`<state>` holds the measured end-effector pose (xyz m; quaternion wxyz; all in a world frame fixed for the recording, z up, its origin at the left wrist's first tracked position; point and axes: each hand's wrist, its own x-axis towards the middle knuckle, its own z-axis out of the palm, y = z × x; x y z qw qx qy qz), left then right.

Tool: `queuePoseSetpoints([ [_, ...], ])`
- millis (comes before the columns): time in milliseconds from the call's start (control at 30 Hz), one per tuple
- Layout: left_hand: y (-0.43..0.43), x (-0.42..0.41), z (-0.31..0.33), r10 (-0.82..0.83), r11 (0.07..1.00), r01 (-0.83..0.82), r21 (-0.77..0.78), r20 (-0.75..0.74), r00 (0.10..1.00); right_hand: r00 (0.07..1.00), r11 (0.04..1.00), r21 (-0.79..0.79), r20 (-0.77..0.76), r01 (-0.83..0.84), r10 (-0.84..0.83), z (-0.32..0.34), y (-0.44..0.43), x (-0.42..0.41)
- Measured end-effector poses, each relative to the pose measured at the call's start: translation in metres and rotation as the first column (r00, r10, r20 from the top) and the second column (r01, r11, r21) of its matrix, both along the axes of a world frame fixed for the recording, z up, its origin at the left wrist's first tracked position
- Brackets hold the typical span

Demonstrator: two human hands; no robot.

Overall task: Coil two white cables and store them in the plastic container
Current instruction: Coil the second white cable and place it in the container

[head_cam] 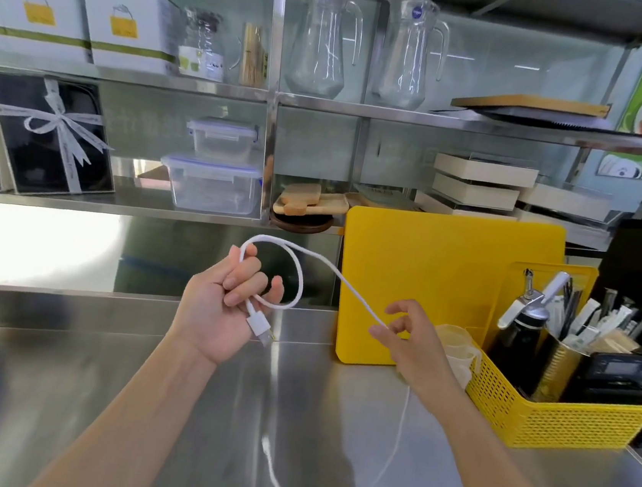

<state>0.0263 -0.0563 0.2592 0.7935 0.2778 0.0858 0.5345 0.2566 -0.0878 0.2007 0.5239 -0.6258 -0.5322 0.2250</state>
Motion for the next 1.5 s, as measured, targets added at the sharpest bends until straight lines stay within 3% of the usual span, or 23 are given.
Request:
queuePoseSetpoints([
  [67,0.004,-0.005,-0.002,0.022,0.999,-0.021,-0.024,0.039,0.999,0.998,0.997,0.074,-0.063,0.024,-0.019,-0.005,-0.003,0.001],
  [133,0.006,-0.008,-0.003,0.046,0.998,-0.045,-0.032,0.051,0.998,0.998,0.993,0.103,-0.022,0.063,-0.061,-0.006,-0.007,0.001],
  [233,0.008,-0.005,-0.003,0.082,0.996,-0.082,-0.025,-0.001,0.997,0.946,0.997,0.055,0.316,0.06,-0.075,-0.005,-0.01,-0.002],
  [300,0.008,0.0,-0.003,0.104,0.995,-0.104,0.005,-0.079,0.991,0.82,1.0,-0.006,0.572,-0.024,0.023,0.001,-0.014,-0.009],
  [367,0.008,0.005,-0.003,0.138,0.99,-0.128,0.059,-0.197,0.971,0.706,0.99,-0.069,0.695,-0.121,0.134,0.013,-0.021,-0.02],
  [500,0.005,0.015,-0.009,0.186,0.979,-0.127,0.16,-0.445,0.876,0.576,0.956,-0.033,0.792,-0.291,0.203,0.036,-0.039,-0.038],
  [633,-0.004,0.027,-0.02,0.206,0.963,-0.039,0.267,-0.637,0.743,0.525,0.924,0.022,0.828,-0.381,0.197,0.047,-0.045,-0.049],
  [800,-0.016,0.033,-0.028,0.2,0.919,0.176,0.352,-0.802,0.562,0.567,0.95,0.038,0.809,-0.311,0.153,0.051,-0.042,-0.051],
  [867,-0.021,0.036,-0.027,0.177,0.889,0.269,0.369,-0.822,0.541,0.58,0.958,0.021,0.8,-0.285,0.155,0.05,-0.039,-0.05],
  [967,-0.021,0.038,-0.023,0.004,0.902,0.346,0.258,-0.807,0.591,0.646,0.966,0.024,0.748,-0.257,0.154,0.051,-0.037,-0.048],
  [1033,-0.02,0.035,-0.023,-0.093,0.896,0.394,0.202,-0.784,0.614,0.637,0.963,0.084,0.764,-0.256,0.103,0.052,-0.036,-0.045],
  [1133,-0.022,0.033,-0.025,-0.164,0.89,0.423,0.172,-0.744,0.648,0.671,0.959,0.129,0.737,-0.253,0.078,0.055,-0.033,-0.038],
  [1333,-0.022,0.026,-0.026,-0.299,0.884,0.446,0.141,-0.563,0.77,0.856,0.924,0.181,0.468,-0.337,0.221,0.052,-0.022,-0.022],
  [1500,-0.021,0.011,-0.024,-0.343,0.89,0.431,0.146,-0.409,0.846,0.915,0.913,0.25,0.329,-0.322,0.232,0.036,-0.014,-0.004],
])
